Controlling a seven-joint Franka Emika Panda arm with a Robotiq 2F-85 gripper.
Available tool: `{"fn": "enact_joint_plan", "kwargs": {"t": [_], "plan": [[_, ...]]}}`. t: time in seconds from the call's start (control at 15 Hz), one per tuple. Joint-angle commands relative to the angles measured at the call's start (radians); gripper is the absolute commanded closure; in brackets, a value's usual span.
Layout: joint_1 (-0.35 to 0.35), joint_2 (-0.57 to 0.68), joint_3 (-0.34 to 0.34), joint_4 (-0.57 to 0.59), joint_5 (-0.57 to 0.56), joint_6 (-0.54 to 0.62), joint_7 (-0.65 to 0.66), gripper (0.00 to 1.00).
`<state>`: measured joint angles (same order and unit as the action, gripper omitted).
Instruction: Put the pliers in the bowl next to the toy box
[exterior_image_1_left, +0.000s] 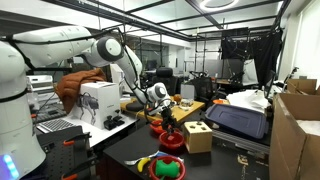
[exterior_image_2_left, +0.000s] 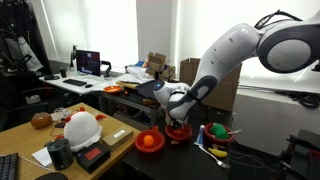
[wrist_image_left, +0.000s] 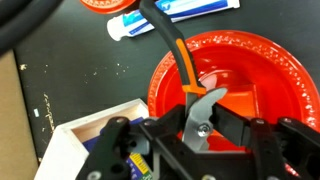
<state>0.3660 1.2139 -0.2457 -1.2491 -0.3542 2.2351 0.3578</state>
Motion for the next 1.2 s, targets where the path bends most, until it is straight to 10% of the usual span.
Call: {"fn": "enact_joint_plan", "kwargs": {"t": [0.0,1.07,1.13], "plan": [[-0.01,0.071,0.001,0.118,-0.027,-0.061,-0.017,0.91],[0.0,0.084,0.008,0.12,-0.059,-0.077,-0.194,0.91],[-0.001,0.077,0.012,0.109,-0.057,-0.072,-0.223,0.41]]}}
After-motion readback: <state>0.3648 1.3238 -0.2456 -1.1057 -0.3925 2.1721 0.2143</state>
